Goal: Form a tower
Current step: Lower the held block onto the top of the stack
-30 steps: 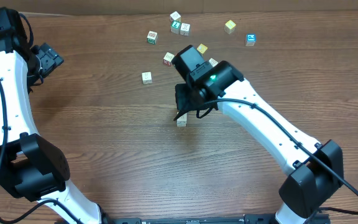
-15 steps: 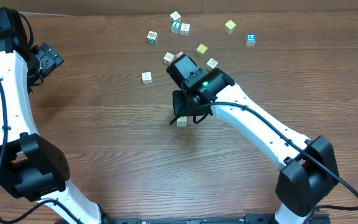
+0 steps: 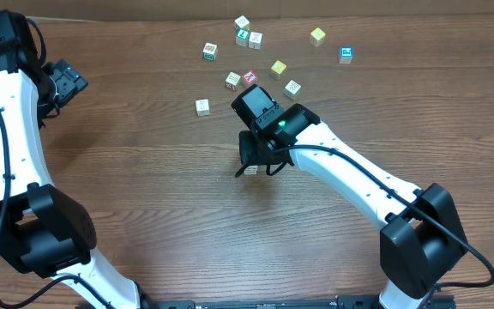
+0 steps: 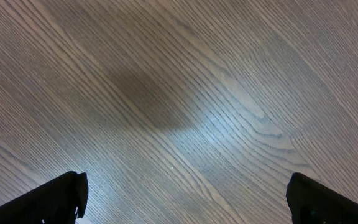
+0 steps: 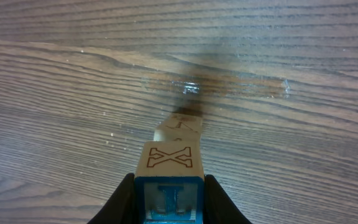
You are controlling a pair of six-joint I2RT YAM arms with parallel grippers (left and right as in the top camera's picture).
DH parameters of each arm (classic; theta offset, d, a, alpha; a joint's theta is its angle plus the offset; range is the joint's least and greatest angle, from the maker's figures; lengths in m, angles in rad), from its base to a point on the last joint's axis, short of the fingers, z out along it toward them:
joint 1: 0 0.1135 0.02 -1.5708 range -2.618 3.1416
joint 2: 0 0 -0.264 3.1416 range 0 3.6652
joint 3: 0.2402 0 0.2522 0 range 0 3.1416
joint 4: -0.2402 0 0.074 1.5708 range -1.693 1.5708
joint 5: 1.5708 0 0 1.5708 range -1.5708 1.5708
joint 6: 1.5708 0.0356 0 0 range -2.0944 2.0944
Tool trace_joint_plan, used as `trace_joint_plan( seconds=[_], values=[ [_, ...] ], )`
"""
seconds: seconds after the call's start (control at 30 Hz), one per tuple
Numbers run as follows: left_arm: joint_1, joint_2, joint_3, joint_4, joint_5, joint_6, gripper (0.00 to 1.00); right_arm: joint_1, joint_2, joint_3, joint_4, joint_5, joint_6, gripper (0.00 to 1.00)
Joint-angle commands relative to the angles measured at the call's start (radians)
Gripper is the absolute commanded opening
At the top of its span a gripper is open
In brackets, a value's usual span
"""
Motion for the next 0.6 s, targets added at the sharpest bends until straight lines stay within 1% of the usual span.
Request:
trace_joint_plan(
  seconds=[0.0, 0.57],
  values=[
    [-0.005, -0.002, 0.001, 0.001, -0.006, 0.005, 1.0, 0.005, 0.005, -0.009, 0.007, 0.016, 0.008, 0.13],
    [-0.005, -0.002, 0.001, 0.001, -0.005, 0.005, 1.0, 0.005, 0.005, -0.009, 0.026, 0.016, 0.008, 0.14]
  ],
)
